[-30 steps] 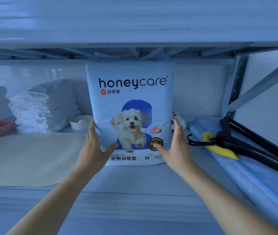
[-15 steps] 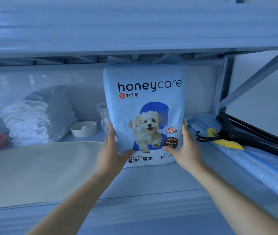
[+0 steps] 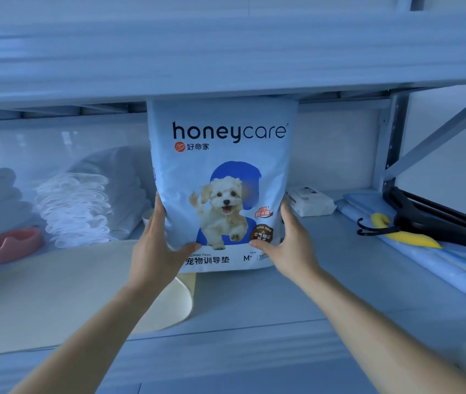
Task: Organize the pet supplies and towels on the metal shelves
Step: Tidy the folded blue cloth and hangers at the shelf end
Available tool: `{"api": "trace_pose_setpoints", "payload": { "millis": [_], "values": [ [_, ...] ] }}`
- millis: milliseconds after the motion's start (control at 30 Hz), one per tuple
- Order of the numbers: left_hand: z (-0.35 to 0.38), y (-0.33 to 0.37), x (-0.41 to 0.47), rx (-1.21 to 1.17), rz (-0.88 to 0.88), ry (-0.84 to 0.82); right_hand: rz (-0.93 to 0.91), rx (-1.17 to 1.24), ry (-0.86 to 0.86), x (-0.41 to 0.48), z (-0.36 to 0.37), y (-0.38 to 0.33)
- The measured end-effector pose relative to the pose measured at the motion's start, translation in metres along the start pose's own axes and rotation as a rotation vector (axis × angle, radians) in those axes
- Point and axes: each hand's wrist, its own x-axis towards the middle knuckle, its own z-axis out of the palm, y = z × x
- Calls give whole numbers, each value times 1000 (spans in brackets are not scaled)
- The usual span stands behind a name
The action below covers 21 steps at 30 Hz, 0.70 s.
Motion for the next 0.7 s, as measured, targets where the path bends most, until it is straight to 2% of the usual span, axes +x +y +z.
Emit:
{"api": "trace_pose_setpoints", "payload": {
  "millis": [233, 533, 700],
  "values": [
    [-6, -15, -5, -51, -40, -26, 7, -41, -2, 0, 12, -11],
    [47, 8, 17, -129, 23, -79, 66, -141, 44, 15, -36, 14],
    [81, 24, 32, -115, -3, -97, 97, -123, 47, 31, -58, 39]
  ]
}}
